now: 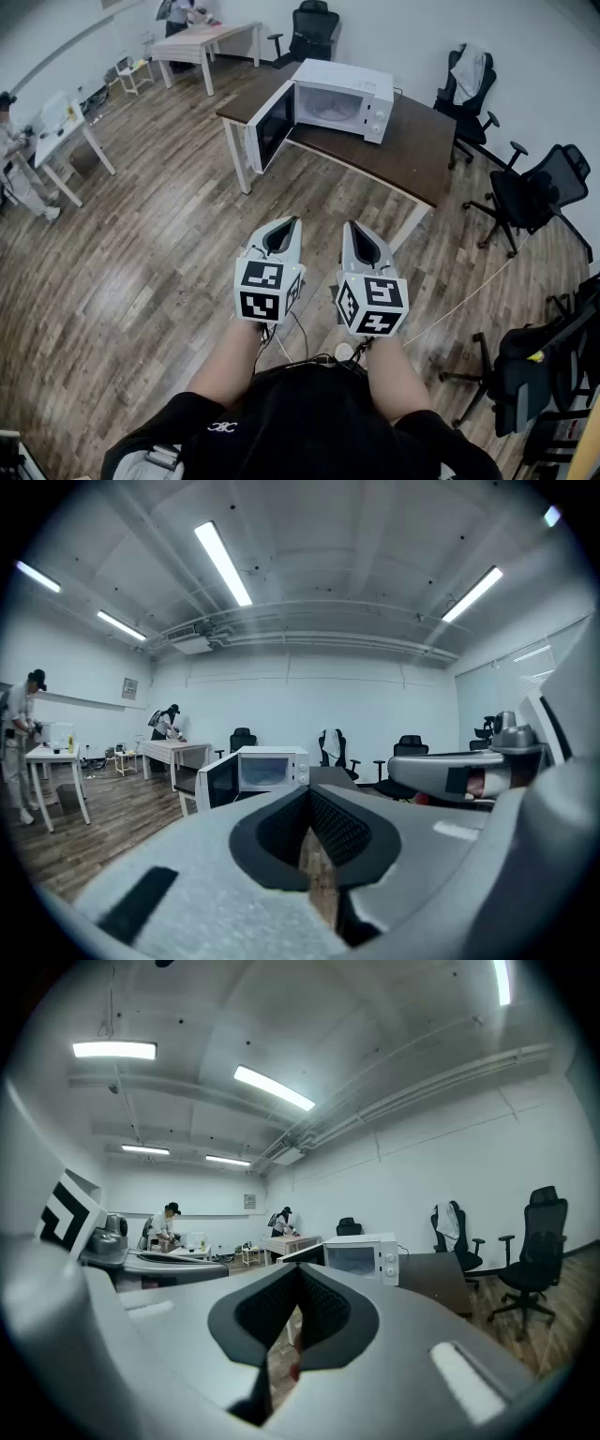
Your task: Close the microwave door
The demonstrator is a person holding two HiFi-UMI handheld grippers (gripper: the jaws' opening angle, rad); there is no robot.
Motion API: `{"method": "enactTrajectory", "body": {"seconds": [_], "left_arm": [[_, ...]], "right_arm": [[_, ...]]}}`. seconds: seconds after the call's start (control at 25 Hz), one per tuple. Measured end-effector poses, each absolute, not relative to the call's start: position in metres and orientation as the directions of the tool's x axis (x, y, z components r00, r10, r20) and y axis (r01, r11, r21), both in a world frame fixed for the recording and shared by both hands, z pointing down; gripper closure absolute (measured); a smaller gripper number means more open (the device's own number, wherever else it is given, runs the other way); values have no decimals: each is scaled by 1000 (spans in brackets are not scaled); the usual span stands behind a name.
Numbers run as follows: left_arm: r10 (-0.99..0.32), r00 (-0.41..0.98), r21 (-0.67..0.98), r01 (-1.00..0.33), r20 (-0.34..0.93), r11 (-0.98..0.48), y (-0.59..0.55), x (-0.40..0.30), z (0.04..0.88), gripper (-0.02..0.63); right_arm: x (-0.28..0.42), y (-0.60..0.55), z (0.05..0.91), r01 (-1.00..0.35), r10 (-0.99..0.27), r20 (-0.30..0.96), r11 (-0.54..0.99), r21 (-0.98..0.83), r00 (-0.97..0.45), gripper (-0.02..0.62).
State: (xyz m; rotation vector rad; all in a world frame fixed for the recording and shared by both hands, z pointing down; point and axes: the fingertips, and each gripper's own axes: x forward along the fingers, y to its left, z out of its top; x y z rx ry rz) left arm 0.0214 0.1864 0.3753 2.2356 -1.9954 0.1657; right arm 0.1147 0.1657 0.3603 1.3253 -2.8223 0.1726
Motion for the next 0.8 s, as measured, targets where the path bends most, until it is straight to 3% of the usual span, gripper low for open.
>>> {"method": "enactTrajectory", "body": {"seconds": [0.8], "left_arm": [[-976, 92, 31, -996, 199, -88, 193, -1, 380, 598]], "right_arm": [[91, 171, 370, -755, -750, 86, 646, -116, -655, 587]]}}
